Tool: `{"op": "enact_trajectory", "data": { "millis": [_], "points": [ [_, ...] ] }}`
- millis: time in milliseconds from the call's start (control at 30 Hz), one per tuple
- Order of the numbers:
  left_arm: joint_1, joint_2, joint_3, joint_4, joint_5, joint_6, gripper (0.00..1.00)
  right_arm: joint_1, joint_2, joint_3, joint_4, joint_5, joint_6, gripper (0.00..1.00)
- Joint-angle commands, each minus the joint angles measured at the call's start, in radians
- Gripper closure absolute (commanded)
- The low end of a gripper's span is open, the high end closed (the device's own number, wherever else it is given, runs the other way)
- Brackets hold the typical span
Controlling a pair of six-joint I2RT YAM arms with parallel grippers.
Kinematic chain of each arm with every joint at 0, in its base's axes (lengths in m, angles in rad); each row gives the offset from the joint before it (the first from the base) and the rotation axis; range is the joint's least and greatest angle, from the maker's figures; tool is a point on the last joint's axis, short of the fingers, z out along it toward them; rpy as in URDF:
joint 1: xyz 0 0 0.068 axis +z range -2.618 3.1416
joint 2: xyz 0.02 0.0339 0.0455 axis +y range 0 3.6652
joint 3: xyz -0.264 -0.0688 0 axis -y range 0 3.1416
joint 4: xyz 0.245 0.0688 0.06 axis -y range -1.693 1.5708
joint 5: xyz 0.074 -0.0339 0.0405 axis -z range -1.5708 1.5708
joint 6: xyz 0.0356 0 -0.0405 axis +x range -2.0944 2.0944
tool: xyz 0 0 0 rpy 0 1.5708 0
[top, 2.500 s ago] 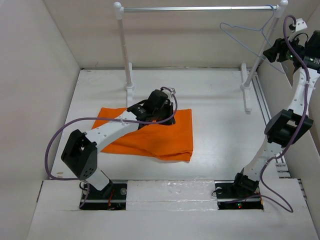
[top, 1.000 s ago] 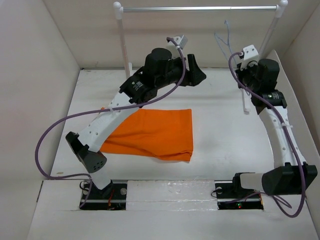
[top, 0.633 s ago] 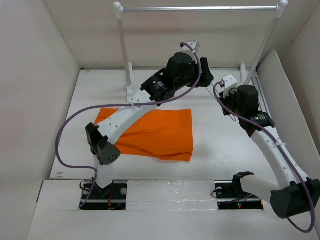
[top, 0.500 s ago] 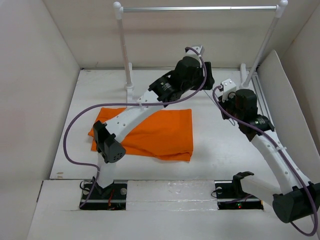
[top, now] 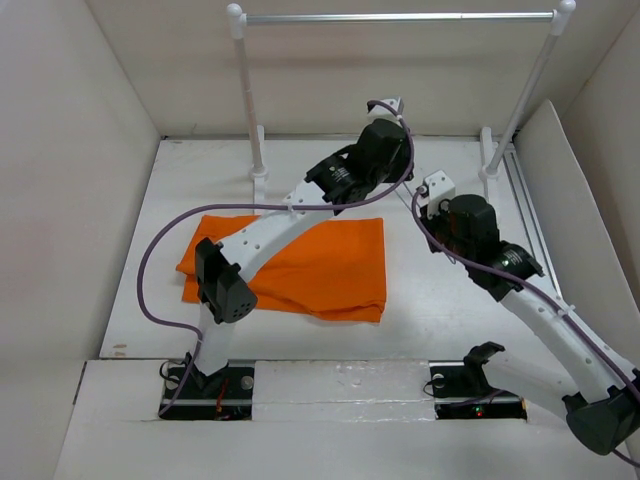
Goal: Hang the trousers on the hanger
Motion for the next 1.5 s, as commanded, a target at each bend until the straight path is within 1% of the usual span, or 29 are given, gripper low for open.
{"op": "enact_trajectory", "data": {
  "millis": [0, 33, 67, 100, 133, 200, 300, 333, 400, 433, 500, 533, 600, 633, 700, 733, 800, 867, 900, 1000, 1033, 1167, 1233, 1267, 1300, 1333, 1367, 1400, 1467],
  "points": [
    [-0.001, -0.001, -0.02, 0.029, -0.015, -0.022, 0.75, 0.091, -0.041, -0.005, 0.008, 0.135, 0.063, 1.0],
    [-0.001, -0.001, -0.019, 0.029, -0.015, -0.022, 0.76, 0.091, -0.044, -0.005, 0.008, 0.135, 0.063, 1.0],
    [-0.001, 0.0, -0.02, 0.026, -0.011, -0.025, 0.82, 0.108, -0.046, -0.005, 0.005, 0.152, 0.078, 1.0],
    [-0.001, -0.004, -0.023, 0.025, -0.008, -0.028, 0.94, 0.129, -0.044, -0.004, -0.021, 0.169, 0.087, 1.0],
    [-0.001, -0.009, -0.039, 0.025, -0.007, -0.034, 1.0, 0.129, -0.041, 0.002, -0.033, 0.198, 0.094, 1.0],
    [-0.001, -0.03, -0.063, 0.034, -0.001, -0.04, 1.0, 0.149, -0.044, 0.002, -0.056, 0.22, 0.1, 1.0],
    [-0.001, -0.064, -0.121, 0.051, 0.022, -0.062, 1.0, 0.158, -0.063, -0.001, -0.087, 0.247, 0.112, 0.7],
    [-0.001, -0.076, -0.158, 0.057, 0.028, -0.069, 1.0, 0.159, -0.07, -0.002, -0.095, 0.232, 0.109, 0.53],
    [-0.001, -0.134, -0.215, 0.094, 0.053, -0.1, 1.0, 0.143, -0.096, 0.001, -0.139, 0.191, 0.098, 0.41],
    [-0.001, -0.157, -0.291, 0.117, 0.064, -0.117, 1.0, 0.122, -0.109, 0.004, -0.151, 0.125, 0.086, 0.35],
    [-0.01, -0.229, -0.377, 0.189, 0.084, -0.164, 1.0, 0.093, -0.148, 0.007, -0.188, 0.007, 0.048, 0.32],
    [-0.01, -0.253, -0.46, 0.216, 0.084, -0.18, 1.0, 0.077, -0.161, 0.007, -0.201, -0.025, 0.037, 0.32],
    [-0.043, -0.305, -0.532, 0.275, 0.058, -0.224, 1.0, 0.03, -0.187, -0.005, -0.198, -0.096, 0.012, 0.32],
    [-0.053, -0.322, -0.595, 0.29, 0.047, -0.238, 1.0, 0.011, -0.197, -0.015, -0.19, -0.194, 0.005, 0.32],
    [-0.075, -0.352, -0.661, 0.344, 0.022, -0.263, 1.0, -0.039, -0.195, -0.057, -0.143, -0.316, -0.012, 0.33],
    [-0.087, -0.359, -0.728, 0.373, 0.028, -0.273, 1.0, -0.051, -0.185, -0.074, -0.124, -0.361, -0.018, 0.33],
    [-0.087, -0.363, -0.782, 0.457, 0.042, -0.276, 1.0, -0.065, -0.175, -0.096, -0.09, -0.412, -0.025, 0.34],
    [-0.087, -0.356, -0.83, 0.485, 0.033, -0.283, 1.0, -0.065, -0.173, -0.119, -0.073, -0.429, -0.014, 0.34],
    [-0.087, -0.353, -0.848, 0.508, 0.03, -0.278, 1.0, -0.065, -0.175, -0.13, -0.037, -0.431, -0.012, 0.42],
    [-0.087, -0.327, -0.893, 0.551, -0.004, -0.266, 1.0, -0.065, -0.158, -0.2, 0.058, -0.463, 0.003, 0.56],
    [-0.096, -0.32, -0.898, 0.542, -0.016, -0.266, 1.0, -0.075, -0.147, -0.209, 0.077, -0.496, 0.003, 0.7],
    [-0.118, -0.291, -0.95, 0.548, -0.08, -0.27, 1.0, -0.105, -0.087, -0.242, 0.15, -0.512, 0.011, 0.82],
    [-0.118, -0.28, -0.967, 0.548, -0.091, -0.275, 1.0, -0.105, -0.076, -0.248, 0.173, -0.511, 0.014, 0.79],
    [-0.118, -0.277, -0.976, 0.546, -0.093, -0.278, 1.0, -0.114, -0.067, -0.257, 0.19, -0.512, 0.012, 0.75],
    [-0.118, -0.273, -0.984, 0.546, -0.099, -0.287, 1.0, -0.114, -0.057, -0.284, 0.233, -0.517, 0.014, 0.68],
    [-0.127, -0.273, -0.997, 0.548, -0.106, -0.29, 1.0, -0.114, -0.028, -0.3, 0.253, -0.532, 0.018, 0.67],
    [-0.127, -0.273, -1.003, 0.545, -0.114, -0.29, 1.0, -0.114, -0.008, -0.314, 0.276, -0.544, 0.029, 0.68],
    [-0.127, -0.273, -1.007, 0.543, -0.126, -0.292, 1.0, -0.114, 0.014, -0.343, 0.328, -0.564, 0.037, 0.77],
    [-0.136, -0.273, -1.014, 0.531, -0.139, -0.295, 1.0, -0.105, 0.081, -0.367, 0.388, -0.554, 0.078, 0.87]
  ]
}}
